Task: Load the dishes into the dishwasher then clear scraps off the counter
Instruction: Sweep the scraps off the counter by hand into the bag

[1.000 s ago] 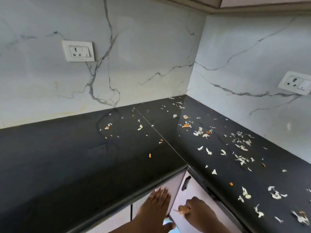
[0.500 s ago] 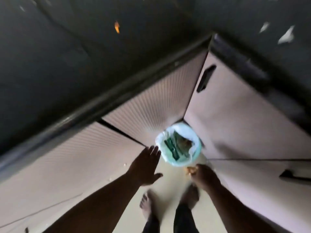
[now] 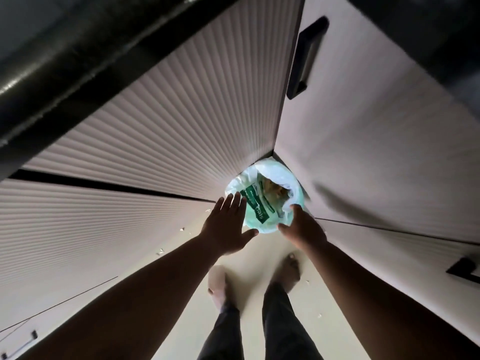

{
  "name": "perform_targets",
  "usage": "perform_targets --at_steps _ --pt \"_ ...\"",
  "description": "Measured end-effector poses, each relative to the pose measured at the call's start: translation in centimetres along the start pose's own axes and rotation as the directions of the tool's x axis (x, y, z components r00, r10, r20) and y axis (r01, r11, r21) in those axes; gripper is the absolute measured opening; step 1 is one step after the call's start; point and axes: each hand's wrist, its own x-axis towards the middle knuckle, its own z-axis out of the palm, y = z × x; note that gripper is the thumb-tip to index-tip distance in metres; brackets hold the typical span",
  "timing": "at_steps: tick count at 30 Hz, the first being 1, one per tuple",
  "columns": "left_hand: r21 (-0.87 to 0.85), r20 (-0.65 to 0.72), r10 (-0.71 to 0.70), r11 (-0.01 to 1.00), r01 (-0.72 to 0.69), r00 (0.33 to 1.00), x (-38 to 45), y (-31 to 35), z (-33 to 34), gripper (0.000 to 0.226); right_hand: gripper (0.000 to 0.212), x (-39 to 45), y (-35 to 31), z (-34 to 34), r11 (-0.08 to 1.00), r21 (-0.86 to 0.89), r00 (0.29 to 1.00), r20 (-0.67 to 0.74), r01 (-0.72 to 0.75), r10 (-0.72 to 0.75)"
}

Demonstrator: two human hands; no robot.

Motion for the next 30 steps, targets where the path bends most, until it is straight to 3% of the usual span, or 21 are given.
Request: perform_targets --at_steps 8,11,16,22,26,28,30 --pt "0.066 -0.017 0.114 0.991 -0.113 0.993 -5.1 1.3 -3.7 0.109 0.072 -8.0 3.8 -0.7 0.999 0.006 0.999 -0.001 -0.052 0.052" --pt "0.051 -0.052 0.213 0.976 -0.211 0.976 -8.9 2.3 -6.4 0.115 0.079 -13.0 3.5 -2.5 0.999 0.013 0.996 -0.086 -0.036 0.037" --pt "0.157 -0.213 0.410 0.910 -0.383 0.887 -14.5 5.1 -13.3 0.080 0.077 -22.4 1.4 -7.3 0.998 0.028 0.938 -0.343 0.064 -0.051" --pt "0.234 -0.433 0.489 0.872 -0.429 0.758 -19.7 10.4 -24.9 0.092 0.065 -31.9 -1.1 -14.0 0.995 0.000 0.764 -0.641 0.097 -0.075" --pt "0.239 -0.507 0.499 0.865 -0.442 0.702 -21.2 12.2 -29.4 0.127 0.038 -37.6 -0.9 -18.8 0.993 -0.018 0.562 -0.823 0.118 -0.082" --pt "0.245 -0.542 0.505 0.860 -0.448 0.672 -21.9 12.5 -30.9 0.130 0.027 -39.7 0.5 -20.2 0.995 -0.023 0.450 -0.891 0.101 -0.066" --pt "0.232 -0.567 0.489 0.867 -0.442 0.662 -22.1 12.4 -32.3 0.127 0.028 -40.8 2.6 -21.3 0.999 0.002 0.386 -0.922 0.055 -0.019"
